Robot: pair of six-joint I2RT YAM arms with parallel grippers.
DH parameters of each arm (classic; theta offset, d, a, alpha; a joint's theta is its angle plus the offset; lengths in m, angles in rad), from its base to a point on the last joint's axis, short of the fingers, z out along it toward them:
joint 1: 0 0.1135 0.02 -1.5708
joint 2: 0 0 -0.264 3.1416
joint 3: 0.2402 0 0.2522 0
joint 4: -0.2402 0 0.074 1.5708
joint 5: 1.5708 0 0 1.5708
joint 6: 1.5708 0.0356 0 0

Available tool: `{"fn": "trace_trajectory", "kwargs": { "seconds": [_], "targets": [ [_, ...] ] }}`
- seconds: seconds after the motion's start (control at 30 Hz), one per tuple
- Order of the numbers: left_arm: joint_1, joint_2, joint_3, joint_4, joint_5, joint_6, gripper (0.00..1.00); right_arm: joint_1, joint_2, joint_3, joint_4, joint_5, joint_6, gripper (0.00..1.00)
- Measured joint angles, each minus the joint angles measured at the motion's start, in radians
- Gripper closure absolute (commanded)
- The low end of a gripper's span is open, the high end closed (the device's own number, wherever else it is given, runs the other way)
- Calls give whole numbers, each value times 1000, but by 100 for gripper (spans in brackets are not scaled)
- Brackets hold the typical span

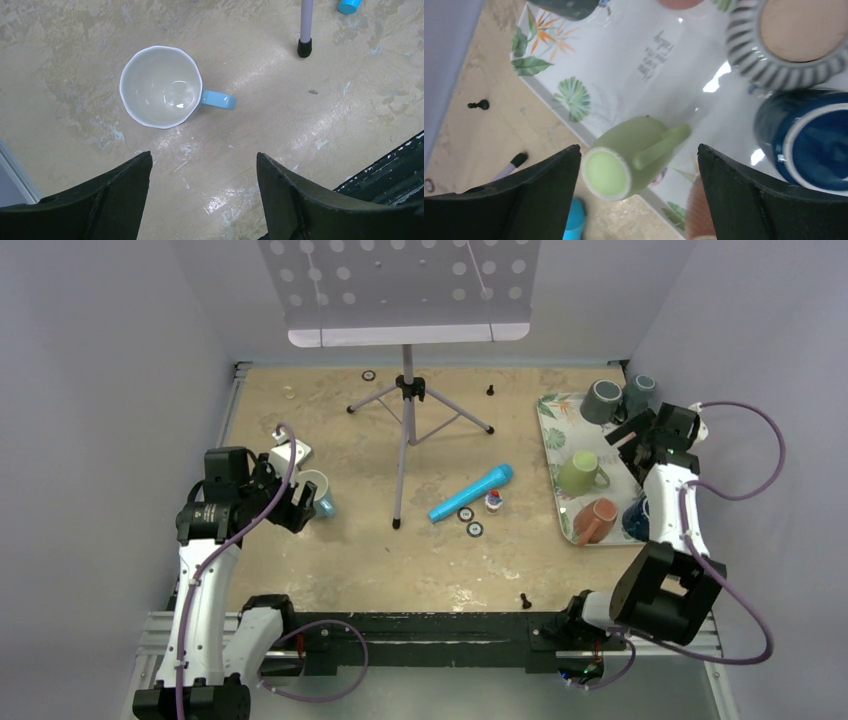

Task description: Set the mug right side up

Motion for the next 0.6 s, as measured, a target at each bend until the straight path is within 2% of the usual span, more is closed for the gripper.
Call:
{"fn": "trace_trajectory", "kwargs": {
  "seconds": [0.23,0.6],
  "targets": [
    [0,-11,0,0,-1,0,21,-22,184,22,-5,-175,149,14],
    [0,-11,0,0,-2,0,21,-43,171,-77,56,-292,298,16]
  ]
}}
